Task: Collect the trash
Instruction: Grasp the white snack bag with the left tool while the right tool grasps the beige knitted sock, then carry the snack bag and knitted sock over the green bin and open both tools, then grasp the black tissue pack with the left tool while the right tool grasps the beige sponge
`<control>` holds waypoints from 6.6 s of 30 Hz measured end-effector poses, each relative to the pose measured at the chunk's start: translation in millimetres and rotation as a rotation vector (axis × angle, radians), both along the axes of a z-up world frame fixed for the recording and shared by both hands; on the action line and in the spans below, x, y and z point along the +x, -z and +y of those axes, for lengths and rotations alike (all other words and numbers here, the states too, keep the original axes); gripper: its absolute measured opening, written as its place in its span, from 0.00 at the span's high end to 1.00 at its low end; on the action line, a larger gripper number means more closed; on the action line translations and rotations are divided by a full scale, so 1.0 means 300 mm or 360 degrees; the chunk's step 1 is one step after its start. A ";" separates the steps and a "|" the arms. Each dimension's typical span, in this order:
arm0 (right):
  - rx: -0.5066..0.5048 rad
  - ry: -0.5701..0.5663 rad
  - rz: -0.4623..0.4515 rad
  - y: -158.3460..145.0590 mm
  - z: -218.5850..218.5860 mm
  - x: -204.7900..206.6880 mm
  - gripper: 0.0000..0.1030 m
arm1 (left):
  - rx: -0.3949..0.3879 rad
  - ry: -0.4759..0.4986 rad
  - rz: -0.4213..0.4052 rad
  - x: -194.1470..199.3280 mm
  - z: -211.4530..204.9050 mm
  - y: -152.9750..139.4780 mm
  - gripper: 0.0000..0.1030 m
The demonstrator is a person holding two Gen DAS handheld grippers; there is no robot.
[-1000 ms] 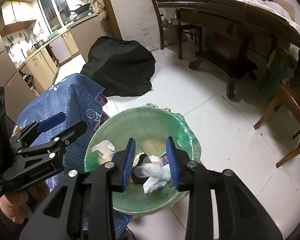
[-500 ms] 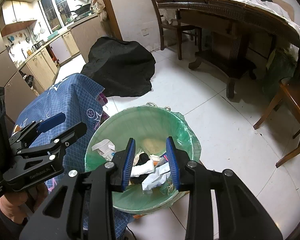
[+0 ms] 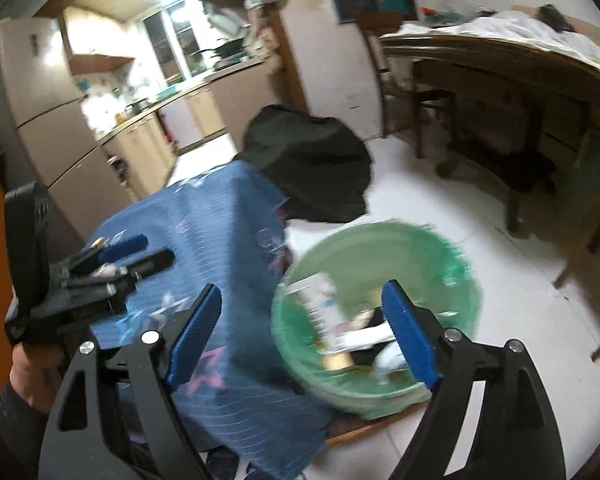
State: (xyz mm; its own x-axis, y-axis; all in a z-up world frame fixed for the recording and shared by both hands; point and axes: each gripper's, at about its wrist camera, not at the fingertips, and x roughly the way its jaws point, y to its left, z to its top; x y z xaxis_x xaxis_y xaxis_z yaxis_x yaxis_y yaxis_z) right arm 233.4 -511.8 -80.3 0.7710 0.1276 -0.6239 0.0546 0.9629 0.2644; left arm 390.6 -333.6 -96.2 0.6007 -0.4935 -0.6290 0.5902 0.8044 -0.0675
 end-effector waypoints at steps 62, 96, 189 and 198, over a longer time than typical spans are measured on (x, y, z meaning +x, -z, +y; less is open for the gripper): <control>-0.0378 -0.0731 0.0262 0.266 1.167 0.610 0.69 | -0.0238 -0.0953 0.0099 0.075 1.190 0.030 0.55; -0.0362 -0.0130 -0.0562 -0.298 0.624 -0.102 0.69 | -0.0219 -0.0455 -0.0505 -0.501 0.586 -0.413 0.55; -0.0102 0.0224 0.0391 0.090 -0.274 0.149 0.55 | 0.0172 0.0140 0.0336 0.099 -0.553 0.091 0.31; -0.0130 0.0215 0.0170 0.013 -0.165 0.060 0.42 | 0.0163 0.0102 0.0243 0.042 -0.409 0.045 0.31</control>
State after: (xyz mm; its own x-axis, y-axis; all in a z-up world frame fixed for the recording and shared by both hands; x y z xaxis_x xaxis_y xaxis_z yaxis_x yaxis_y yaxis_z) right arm 251.4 -561.3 -84.3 0.7064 -0.0270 -0.7073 0.2083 0.9630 0.1712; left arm 403.1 -456.2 -109.6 0.4638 -0.4564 -0.7593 0.6294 0.7729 -0.0800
